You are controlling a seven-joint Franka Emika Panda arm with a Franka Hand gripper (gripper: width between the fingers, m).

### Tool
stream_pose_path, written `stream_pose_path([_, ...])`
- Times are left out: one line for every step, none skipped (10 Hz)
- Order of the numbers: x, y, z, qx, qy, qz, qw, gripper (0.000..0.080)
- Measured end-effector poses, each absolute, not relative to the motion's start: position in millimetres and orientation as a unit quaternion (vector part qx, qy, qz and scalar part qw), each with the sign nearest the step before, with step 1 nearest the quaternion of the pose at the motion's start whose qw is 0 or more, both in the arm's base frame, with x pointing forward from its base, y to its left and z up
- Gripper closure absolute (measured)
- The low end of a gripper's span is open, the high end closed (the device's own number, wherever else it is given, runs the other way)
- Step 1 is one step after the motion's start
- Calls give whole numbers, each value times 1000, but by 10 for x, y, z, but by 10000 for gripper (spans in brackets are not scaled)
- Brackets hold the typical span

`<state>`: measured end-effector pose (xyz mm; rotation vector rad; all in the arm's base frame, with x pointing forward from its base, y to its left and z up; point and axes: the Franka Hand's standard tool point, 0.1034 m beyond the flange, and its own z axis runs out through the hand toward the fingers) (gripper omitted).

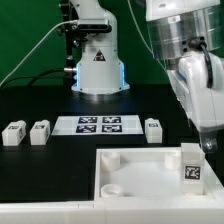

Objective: Assemble one leg

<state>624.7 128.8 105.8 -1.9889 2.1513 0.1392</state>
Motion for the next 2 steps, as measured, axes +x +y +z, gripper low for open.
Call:
stream_pose_path([6241,1287,1039,-675,729,48,103,150])
stream_pose_path([6239,1287,1030,-675,729,48,102,150])
